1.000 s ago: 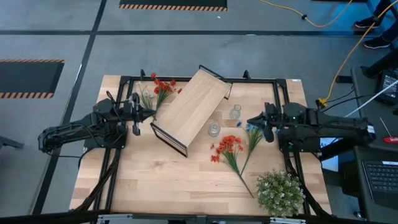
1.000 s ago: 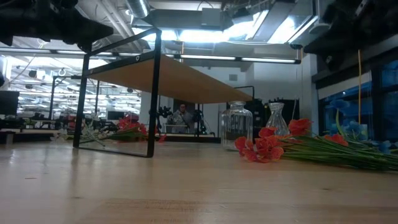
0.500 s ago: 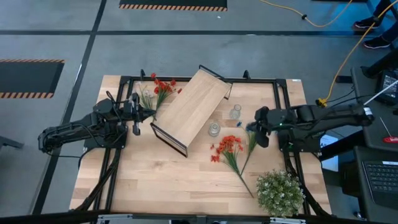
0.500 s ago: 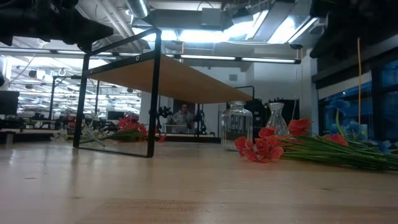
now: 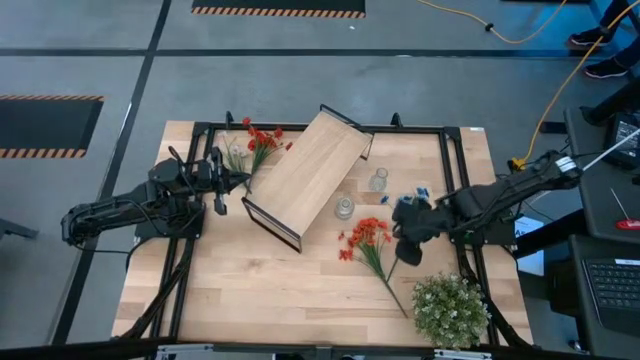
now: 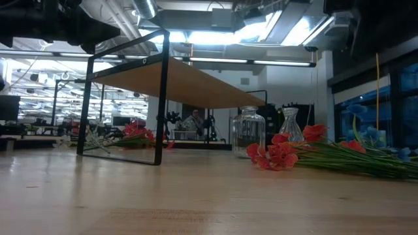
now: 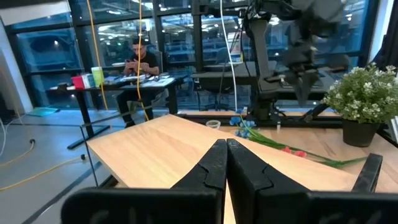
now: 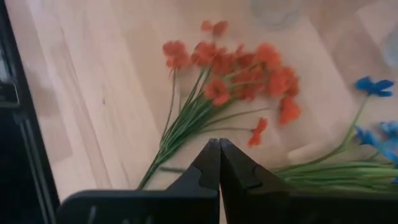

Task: Pick and place flowers into a vace then onto a shelf
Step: Put the orange flowers into the right transparent vase

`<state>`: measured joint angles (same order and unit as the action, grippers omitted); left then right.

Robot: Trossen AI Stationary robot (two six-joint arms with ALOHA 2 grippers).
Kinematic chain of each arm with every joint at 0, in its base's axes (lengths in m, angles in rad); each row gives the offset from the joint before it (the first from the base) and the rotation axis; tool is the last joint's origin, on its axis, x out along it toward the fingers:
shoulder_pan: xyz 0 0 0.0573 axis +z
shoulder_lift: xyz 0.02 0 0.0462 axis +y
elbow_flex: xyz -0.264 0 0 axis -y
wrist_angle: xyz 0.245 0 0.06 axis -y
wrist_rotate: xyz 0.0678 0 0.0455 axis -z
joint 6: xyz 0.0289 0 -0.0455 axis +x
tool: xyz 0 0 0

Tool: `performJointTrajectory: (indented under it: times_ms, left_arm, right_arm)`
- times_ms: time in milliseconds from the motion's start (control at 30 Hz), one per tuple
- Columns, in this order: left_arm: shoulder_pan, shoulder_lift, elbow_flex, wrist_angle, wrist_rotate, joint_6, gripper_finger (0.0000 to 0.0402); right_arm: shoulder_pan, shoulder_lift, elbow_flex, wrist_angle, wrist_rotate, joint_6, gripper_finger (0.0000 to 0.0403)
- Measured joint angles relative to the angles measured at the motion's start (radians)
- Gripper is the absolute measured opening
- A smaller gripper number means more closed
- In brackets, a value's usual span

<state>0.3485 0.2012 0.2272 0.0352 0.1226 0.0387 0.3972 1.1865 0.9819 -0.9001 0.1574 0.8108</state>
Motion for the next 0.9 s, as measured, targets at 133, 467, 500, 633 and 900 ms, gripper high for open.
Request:
performJointTrajectory:
  times_ms: [133,467,500,633,900]
  left_arm:
    - [0.0,0.0,0.0,0.003,0.0,0.0,0.0003]
    - [0.0,0.0,0.0,0.003,0.002,0.0,0.0004]
    - [0.0,0.0,0.0,0.003,0.002,0.0,0.0003]
    - [0.0,0.0,0.0,0.003,0.002,0.0,0.0006]
    - [0.0,0.0,0.0,0.002,0.002,0.001,0.0002]
  right_arm:
    - [0.035,0.083,0.065,-0.032,0.0,0.036,0.0]
    - [0.084,0.218,0.155,-0.047,0.002,0.132,0.0]
    - [0.088,0.232,0.163,-0.059,0.003,0.132,0.0]
    - [0.099,0.27,0.178,-0.069,-0.004,0.133,0.0]
    - [0.11,0.306,0.178,-0.074,-0.098,0.255,0.0]
